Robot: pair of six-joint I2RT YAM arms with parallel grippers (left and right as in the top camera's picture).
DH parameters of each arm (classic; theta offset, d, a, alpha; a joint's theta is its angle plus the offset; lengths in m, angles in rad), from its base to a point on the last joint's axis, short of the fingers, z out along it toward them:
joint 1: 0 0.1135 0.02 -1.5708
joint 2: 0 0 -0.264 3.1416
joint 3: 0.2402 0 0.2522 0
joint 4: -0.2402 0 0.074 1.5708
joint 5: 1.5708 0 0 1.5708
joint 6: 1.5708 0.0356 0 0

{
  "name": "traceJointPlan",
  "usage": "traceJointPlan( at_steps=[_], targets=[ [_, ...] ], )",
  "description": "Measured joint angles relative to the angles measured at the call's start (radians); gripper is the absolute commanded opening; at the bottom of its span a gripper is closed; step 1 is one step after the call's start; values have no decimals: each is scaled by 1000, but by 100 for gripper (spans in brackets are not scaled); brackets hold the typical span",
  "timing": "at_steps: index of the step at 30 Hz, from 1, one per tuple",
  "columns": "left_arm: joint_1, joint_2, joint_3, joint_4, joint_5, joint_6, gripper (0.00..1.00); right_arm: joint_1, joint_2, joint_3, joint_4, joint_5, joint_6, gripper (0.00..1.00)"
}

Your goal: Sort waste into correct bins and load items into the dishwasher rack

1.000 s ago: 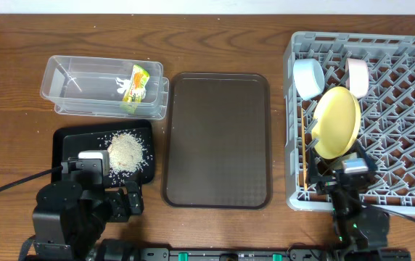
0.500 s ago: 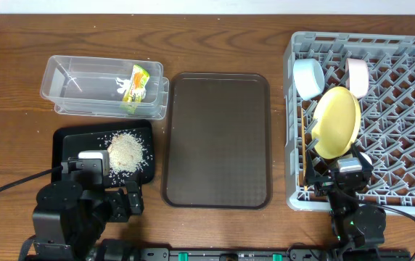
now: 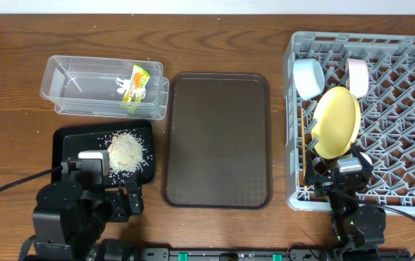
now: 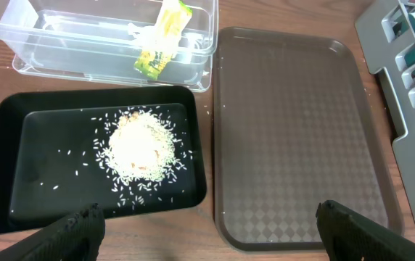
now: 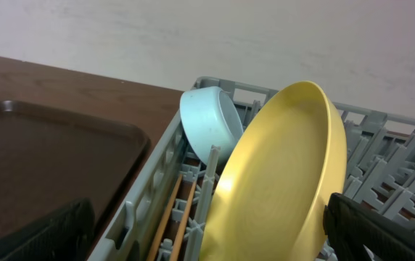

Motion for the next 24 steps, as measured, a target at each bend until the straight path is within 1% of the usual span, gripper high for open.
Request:
traceJointPlan(
  at_steps=[10, 15, 17, 18, 19, 24],
  targets=[
    [0, -5, -1, -27, -6, 1, 96, 0, 0, 0, 0, 0, 0, 99],
    [18, -70, -48, 13, -29, 4, 96, 0, 0, 0, 0, 0, 0, 99],
    [29, -116, -117, 72, -39, 4, 96, 0, 0, 0, 1, 0, -1, 99],
    [33, -150, -179, 126, -46, 4, 96, 0, 0, 0, 0, 0, -2, 99],
    [36, -163, -207, 140, -49, 4, 96, 0, 0, 0, 1, 0, -3, 99],
    [40, -296, -490, 397, -58, 4, 96, 0, 0, 0, 2, 0, -4, 99]
  ],
)
